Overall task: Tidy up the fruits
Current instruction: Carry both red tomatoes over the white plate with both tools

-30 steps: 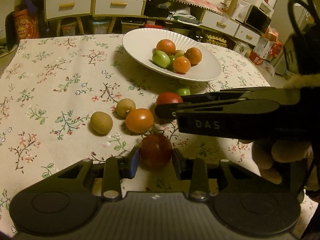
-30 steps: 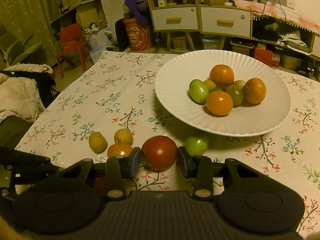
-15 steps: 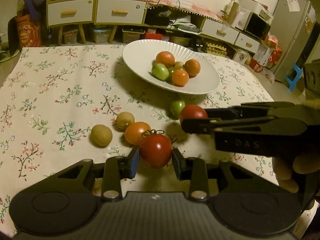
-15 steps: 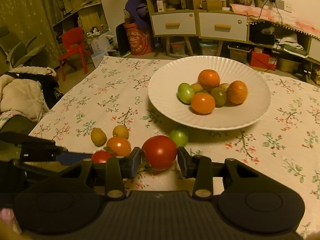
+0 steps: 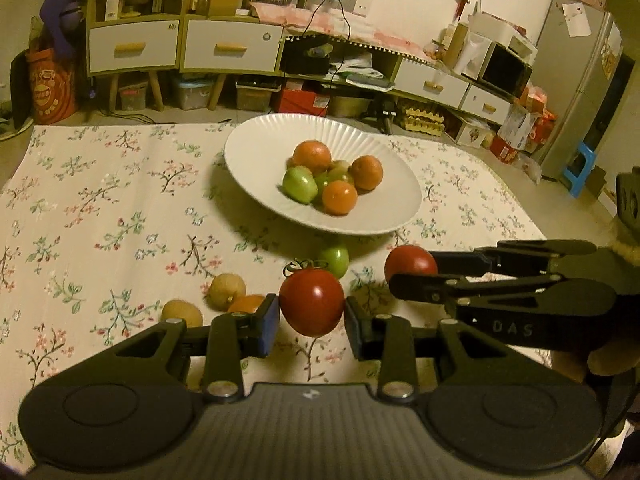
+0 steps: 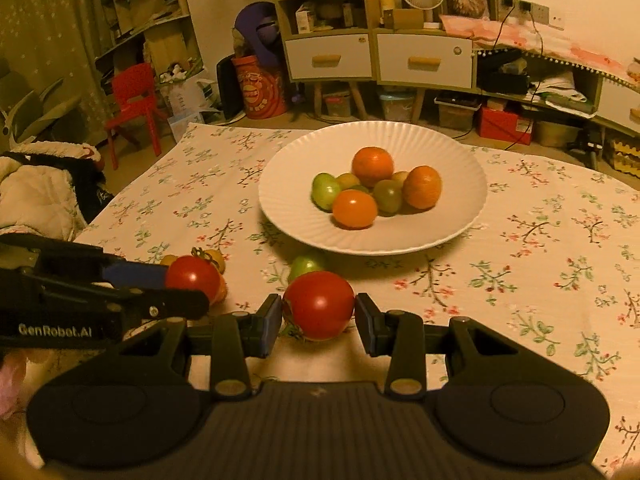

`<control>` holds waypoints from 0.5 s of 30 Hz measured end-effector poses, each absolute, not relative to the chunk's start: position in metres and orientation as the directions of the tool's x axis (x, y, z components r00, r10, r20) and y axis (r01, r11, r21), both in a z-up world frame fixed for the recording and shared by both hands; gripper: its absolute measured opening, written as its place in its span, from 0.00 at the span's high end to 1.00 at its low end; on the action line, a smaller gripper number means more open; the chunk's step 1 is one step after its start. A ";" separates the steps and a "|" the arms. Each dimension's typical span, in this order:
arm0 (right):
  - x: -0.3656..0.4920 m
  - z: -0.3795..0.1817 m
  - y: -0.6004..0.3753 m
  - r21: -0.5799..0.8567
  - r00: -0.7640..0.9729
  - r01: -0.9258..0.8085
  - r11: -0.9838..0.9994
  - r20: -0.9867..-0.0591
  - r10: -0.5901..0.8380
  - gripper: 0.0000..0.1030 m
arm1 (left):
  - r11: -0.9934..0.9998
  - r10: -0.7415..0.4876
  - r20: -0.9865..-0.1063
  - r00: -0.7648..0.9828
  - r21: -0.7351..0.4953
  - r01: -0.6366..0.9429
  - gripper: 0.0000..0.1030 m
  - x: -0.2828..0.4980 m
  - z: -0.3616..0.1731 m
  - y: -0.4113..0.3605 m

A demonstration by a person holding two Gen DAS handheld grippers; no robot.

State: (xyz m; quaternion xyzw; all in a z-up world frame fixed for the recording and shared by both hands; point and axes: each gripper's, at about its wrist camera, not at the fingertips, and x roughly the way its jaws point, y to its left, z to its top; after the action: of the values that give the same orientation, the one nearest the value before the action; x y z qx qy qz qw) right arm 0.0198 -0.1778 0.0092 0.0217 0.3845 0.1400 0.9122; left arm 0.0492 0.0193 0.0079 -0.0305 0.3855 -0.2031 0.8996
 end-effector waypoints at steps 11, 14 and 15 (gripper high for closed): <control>0.042 0.022 -0.196 0.134 0.710 -0.210 0.968 -0.661 0.245 0.65 | 0.926 -0.365 -0.653 0.664 -0.178 0.333 0.63 0.090 0.023 0.009; 0.051 0.022 -0.199 0.110 0.718 -0.202 0.973 -0.659 0.224 0.65 | 0.925 -0.368 -0.657 0.658 -0.189 0.329 0.63 0.114 0.025 0.006; 0.054 0.021 -0.200 0.103 0.721 -0.198 0.975 -0.658 0.216 0.65 | 0.927 -0.367 -0.659 0.656 -0.198 0.319 0.63 0.121 0.025 0.006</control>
State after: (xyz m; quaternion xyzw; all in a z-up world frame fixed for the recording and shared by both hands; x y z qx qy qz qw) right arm 0.0536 -0.2003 0.0209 0.0126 0.3565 0.1118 0.9275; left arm 0.1211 0.0056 0.0255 -0.0321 0.3692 -0.1886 0.9095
